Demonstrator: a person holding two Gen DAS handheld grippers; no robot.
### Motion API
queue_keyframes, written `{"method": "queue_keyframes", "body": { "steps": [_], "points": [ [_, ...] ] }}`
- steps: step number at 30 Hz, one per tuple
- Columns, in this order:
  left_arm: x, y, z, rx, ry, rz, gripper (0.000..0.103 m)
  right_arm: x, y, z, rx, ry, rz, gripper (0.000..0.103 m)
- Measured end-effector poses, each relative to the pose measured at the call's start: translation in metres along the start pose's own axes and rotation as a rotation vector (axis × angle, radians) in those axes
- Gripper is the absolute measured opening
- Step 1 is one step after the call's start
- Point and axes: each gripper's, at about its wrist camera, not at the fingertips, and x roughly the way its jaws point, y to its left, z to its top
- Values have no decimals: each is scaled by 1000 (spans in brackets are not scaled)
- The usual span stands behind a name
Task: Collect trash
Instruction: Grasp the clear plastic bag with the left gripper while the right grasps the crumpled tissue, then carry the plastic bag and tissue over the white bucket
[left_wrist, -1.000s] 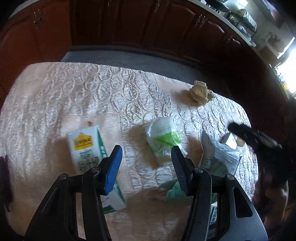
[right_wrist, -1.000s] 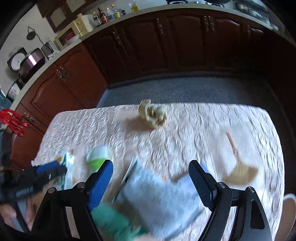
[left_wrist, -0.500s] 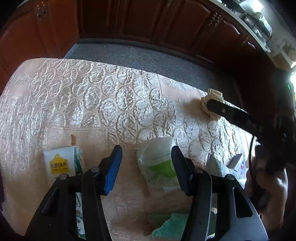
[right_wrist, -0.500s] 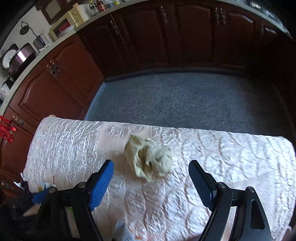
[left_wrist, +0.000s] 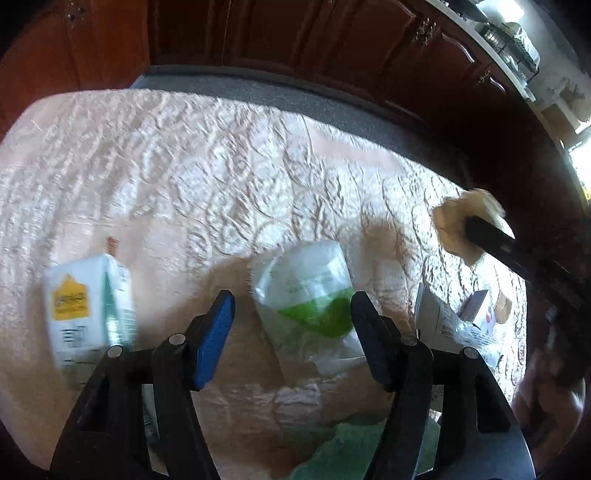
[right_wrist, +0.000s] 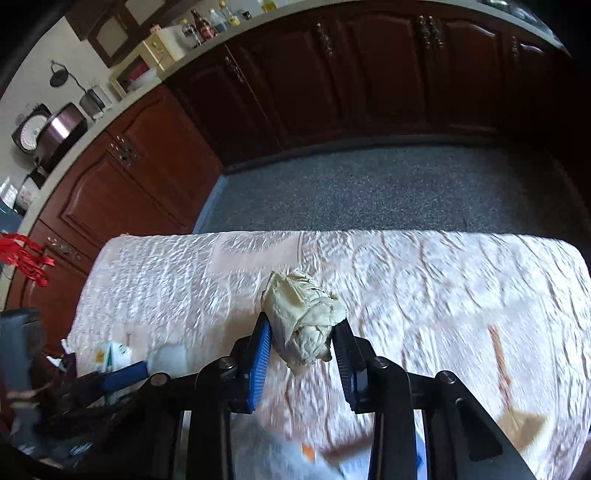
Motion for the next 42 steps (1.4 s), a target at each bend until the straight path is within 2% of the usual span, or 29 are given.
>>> {"method": "queue_keyframes", "body": {
  "steps": [4, 5, 6, 8, 10, 16, 19, 25, 35, 42],
  "points": [
    [5, -6, 2, 11, -37, 34, 62, -26, -2, -17, 8, -27, 13, 32],
    [5, -7, 3, 14, -38, 34, 50, -35, -2, -22, 5, -35, 14, 32],
    [5, -7, 2, 25, -39, 31, 47, -42, -2, -24, 2, -42, 11, 32],
    [1, -9, 2, 40, -35, 8, 31, -55, -1, -34, -8, -58, 5, 32],
    [-7, -9, 1, 32, -30, -17, 28, -68, -1, -43, -6, -73, 12, 32],
    [-62, -19, -17, 100, -117, -47, 26, -100, 8, -67, -3, -113, 21, 32],
    [-87, -35, -30, 153, -144, -47, 26, -119, 13, -78, 4, -138, 29, 32],
    [-116, -58, -53, 245, -184, -54, 26, -154, 22, -106, 22, -177, 21, 32],
    [-139, -113, -97, 366, -227, -90, 26, -199, 13, -154, 58, -207, -27, 32],
    [-140, -154, -119, 432, -214, -132, 26, -230, -9, -190, 109, -233, -74, 32]
  ]
}}
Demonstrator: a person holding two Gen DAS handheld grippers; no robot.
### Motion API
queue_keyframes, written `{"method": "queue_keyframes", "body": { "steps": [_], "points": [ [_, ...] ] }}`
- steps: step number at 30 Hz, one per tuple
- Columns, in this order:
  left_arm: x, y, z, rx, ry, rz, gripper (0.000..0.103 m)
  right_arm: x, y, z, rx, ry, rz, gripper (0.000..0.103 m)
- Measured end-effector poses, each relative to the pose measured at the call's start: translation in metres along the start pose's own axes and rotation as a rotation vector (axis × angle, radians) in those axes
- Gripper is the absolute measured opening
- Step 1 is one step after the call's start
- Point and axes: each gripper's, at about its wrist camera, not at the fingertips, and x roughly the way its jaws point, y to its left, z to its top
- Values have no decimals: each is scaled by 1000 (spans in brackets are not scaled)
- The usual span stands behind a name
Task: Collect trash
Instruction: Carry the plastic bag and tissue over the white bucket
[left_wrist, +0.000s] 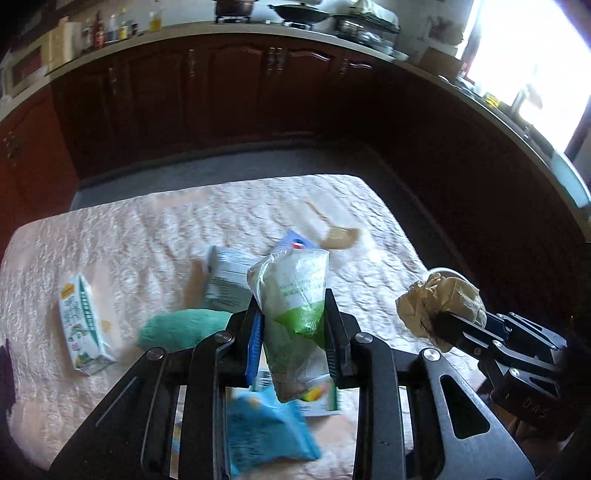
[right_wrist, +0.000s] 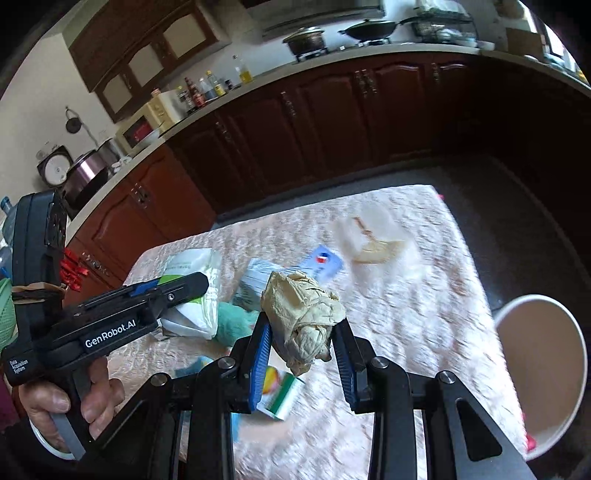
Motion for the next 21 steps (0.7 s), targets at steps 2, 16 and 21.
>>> {"method": "queue_keyframes", "body": {
  "steps": [2, 16, 21],
  "points": [
    [0, -13, -1, 21, -1, -13, 26, -11, -11, -5, 22, -12, -8, 32],
    [18, -96, -9, 135, 40, -103, 26, -68, -80, -38, 156, -61, -113, 32],
    [26, -122, -11, 170, 55, -133, 26, -84, -105, -46, 207, -73, -143, 32]
  ]
}}
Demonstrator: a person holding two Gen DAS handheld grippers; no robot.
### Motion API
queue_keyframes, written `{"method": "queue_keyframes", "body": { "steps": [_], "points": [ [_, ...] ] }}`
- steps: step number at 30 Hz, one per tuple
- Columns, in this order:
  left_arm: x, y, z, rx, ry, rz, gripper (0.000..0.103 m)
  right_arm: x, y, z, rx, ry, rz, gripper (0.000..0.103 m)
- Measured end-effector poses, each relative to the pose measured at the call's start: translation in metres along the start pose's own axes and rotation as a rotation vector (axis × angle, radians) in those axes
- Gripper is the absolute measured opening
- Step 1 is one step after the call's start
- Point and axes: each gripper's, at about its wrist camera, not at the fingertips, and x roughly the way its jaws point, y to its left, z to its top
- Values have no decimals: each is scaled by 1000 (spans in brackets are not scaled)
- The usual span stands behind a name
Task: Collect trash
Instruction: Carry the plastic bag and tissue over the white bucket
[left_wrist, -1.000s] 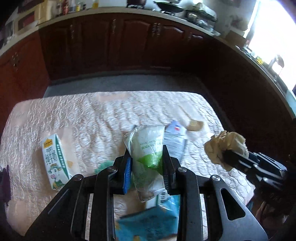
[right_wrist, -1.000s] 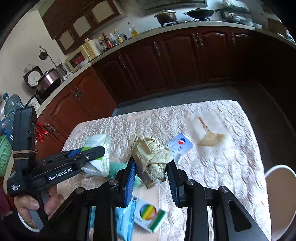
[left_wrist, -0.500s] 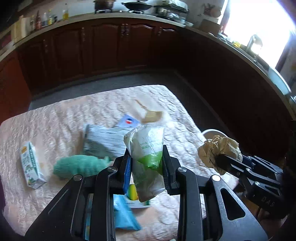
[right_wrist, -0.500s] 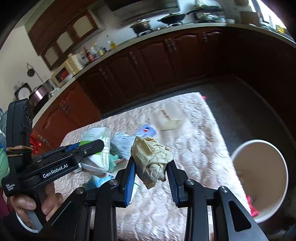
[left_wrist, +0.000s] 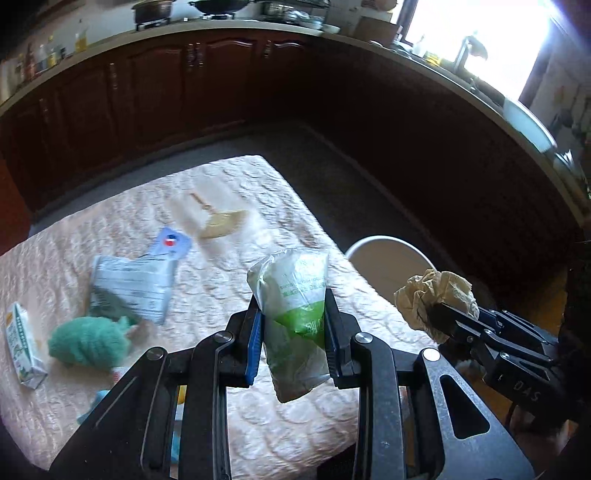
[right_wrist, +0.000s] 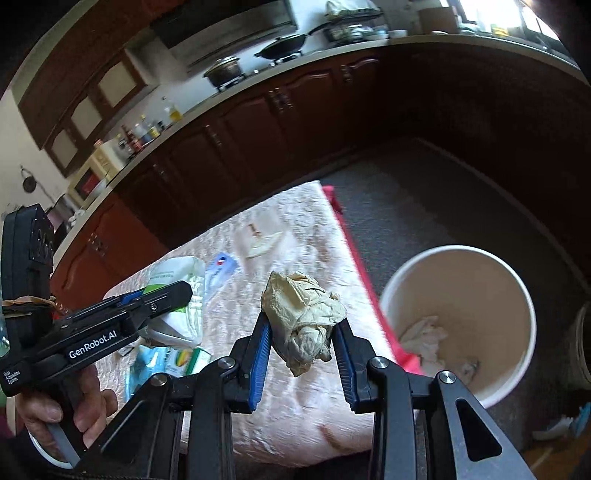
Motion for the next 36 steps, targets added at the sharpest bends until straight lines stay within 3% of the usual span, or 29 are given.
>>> {"method": "queue_keyframes", "body": {
  "steps": [16, 36],
  "points": [
    [44, -66, 12, 49, 84, -132, 26, -12, -69, -15, 118, 25, -112, 32],
    [86, -95, 18, 55, 135, -163, 26, -4, -109, -24, 204, 60, -164, 32]
  ]
}}
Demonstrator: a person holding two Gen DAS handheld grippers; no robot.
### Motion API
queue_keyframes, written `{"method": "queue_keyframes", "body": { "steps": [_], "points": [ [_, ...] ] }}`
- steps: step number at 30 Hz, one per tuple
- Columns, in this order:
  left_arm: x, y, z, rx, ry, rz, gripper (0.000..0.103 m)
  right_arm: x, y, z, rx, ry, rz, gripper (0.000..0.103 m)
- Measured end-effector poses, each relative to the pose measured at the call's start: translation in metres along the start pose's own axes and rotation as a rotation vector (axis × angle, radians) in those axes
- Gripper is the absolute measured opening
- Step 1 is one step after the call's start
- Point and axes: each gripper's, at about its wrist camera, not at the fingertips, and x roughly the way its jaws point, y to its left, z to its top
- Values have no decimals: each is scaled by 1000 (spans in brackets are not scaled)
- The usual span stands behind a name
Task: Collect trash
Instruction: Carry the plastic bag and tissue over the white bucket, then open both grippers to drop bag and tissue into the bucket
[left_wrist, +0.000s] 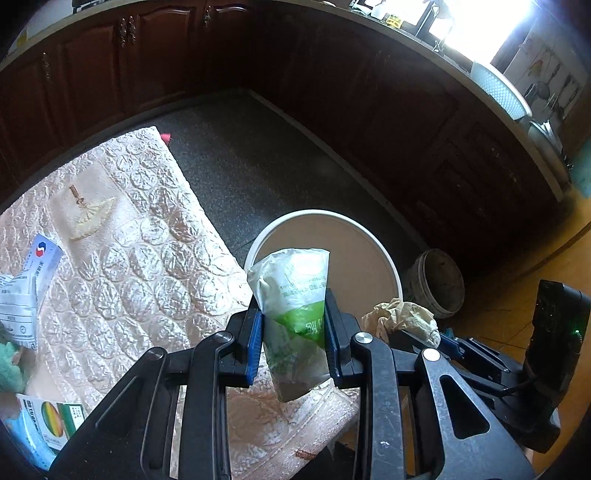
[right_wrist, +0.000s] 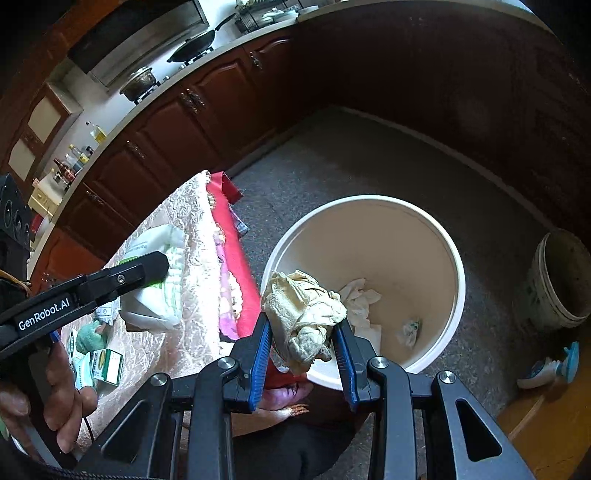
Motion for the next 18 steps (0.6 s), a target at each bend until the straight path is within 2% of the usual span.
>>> {"method": "queue_keyframes", "body": {
  "steps": [18],
  "points": [
    [17, -8, 4, 6, 6, -23, 26, 10, -11, 0, 28, 24, -23, 32]
  ]
}}
